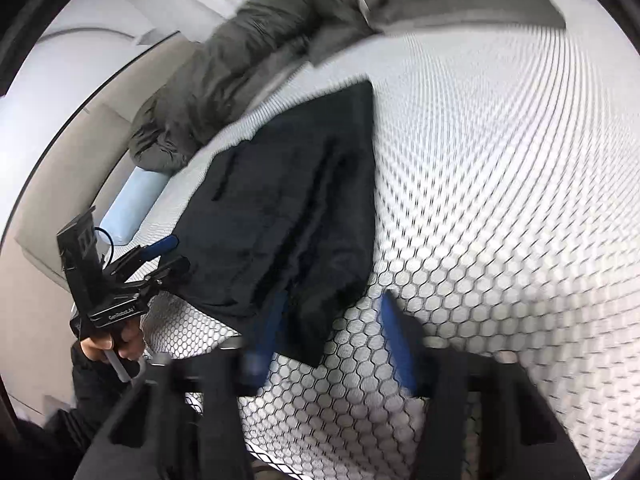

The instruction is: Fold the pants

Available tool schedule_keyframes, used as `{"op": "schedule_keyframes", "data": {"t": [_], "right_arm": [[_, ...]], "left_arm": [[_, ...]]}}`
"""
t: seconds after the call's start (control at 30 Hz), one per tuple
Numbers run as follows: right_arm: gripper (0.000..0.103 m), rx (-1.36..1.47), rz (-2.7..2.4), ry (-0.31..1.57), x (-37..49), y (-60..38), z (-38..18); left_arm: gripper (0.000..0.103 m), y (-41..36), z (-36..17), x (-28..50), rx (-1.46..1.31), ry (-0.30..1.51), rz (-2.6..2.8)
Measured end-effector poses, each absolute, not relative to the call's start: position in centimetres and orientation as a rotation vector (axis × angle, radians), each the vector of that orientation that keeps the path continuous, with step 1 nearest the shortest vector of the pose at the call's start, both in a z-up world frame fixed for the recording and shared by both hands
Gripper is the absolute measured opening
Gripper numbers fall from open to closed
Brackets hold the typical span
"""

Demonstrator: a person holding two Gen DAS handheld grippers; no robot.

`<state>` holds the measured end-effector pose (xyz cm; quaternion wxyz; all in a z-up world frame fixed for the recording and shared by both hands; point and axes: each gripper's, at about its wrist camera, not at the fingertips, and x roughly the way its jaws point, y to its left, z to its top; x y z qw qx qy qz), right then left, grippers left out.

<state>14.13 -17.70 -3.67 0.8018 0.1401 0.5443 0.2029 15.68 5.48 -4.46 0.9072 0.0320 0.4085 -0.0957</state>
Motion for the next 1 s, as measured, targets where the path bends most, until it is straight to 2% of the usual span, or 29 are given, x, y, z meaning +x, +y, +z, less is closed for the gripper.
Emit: {"op": "schedule_keyframes", "data": {"t": [0.03,0.07,0.2,0.37,0.47,0.53,0.6,0.7,0.8,0.9,0.93,0.97,1.0], "right_arm": [[0.017,0.303,0.435,1.177,14.3,-17.4,-4.1],[0.012,0.296,0.441,1.172,14.3,-17.0,-4.0],[0.002,0.236,0.504,1.073,12.6,-15.9,-0.9],[0.003,0.133,0.425,1.205,12.1,-16.1,-3.9],[0.021,0.149,0.439,1.087,11.8,-16.4,-1.2],[0.038,0.202,0.439,0.988,11.9,-16.9,0.5],[0.039,0.245,0.44,0.962,13.2,-16.7,0.5],[0.048,0.224,0.39,1.0,15.3,-15.4,-0.7],[0.049,0.179,0.395,1.061,17.9,-13.6,-2.6],[0.063,0.129,0.382,1.09,19.6,-12.4,-4.0],[0.063,0.111,0.382,1.099,20.1,-12.2,-4.3],[0.062,0.101,0.372,1.116,20.5,-12.3,-4.7],[0.052,0.107,0.365,1.135,20.8,-12.4,-5.0]], "left_arm": [[0.078,5.1,-4.6,15.7,0.093,0.843,-0.19],[0.082,4.7,-4.8,16.0,0.11,0.843,-0.185],[0.082,3.9,-5.3,16.3,0.142,0.839,-0.18],[0.082,4.0,-5.3,16.4,0.141,0.844,-0.188],[0.082,4.1,-4.7,16.4,0.124,0.834,-0.191],[0.082,4.6,-4.3,16.3,0.097,0.826,-0.195],[0.082,5.4,-3.8,16.4,0.075,0.817,-0.175],[0.082,8.3,-3.4,16.9,-0.034,0.82,-0.109],[0.082,12.4,-4.2,17.5,-0.201,0.858,-0.025],[0.079,14.4,-5.7,17.8,-0.28,0.892,-0.013],[0.074,14.9,-6.1,17.8,-0.315,0.893,-0.042],[0.062,15.1,-6.3,17.8,-0.341,0.897,-0.068],[0.052,15.2,-6.4,17.8,-0.37,0.903,-0.107]]}}
